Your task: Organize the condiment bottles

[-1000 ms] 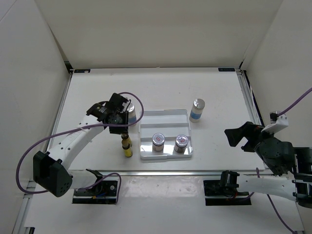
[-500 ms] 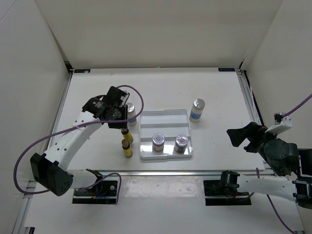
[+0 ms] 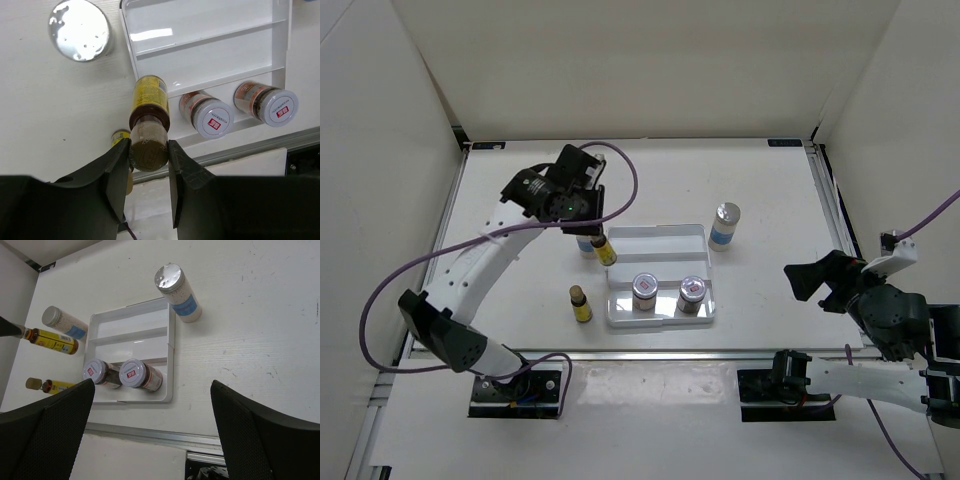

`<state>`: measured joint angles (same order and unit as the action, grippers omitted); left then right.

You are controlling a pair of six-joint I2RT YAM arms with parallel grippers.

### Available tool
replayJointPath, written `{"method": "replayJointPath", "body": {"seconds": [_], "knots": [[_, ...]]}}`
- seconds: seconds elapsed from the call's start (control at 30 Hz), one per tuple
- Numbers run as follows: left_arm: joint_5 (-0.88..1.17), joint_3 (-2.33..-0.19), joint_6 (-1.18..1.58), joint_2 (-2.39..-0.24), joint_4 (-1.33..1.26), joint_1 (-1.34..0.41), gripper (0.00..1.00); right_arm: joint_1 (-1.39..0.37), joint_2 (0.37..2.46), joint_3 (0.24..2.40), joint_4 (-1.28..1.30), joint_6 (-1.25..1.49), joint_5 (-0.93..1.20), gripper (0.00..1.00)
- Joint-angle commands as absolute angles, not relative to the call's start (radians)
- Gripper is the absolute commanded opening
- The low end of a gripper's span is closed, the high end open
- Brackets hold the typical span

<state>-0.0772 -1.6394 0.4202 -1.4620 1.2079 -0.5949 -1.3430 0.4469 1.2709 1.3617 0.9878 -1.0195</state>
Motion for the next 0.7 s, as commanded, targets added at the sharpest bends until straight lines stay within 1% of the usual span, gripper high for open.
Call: {"method": "replayJointPath", "body": {"seconds": [0.0,0.13,0.67], "knots": [[-0.098,-1.706,0.434,-1.515,1.203,-0.640,0.11,-1.344,0.443,1.259,1.600,1.008,-1.055,1.00],[-0.141,-1.718,0.445,-1.578,1.203,-0.658,0.11,-1.344,0.454,1.259,1.600,1.008,-1.055,1.00],[-0.189,-1.801,0.482,-1.781,1.193,-0.719,0.11,-1.344,0.454,1.259,1.591,0.999,-1.055,1.00]]}}
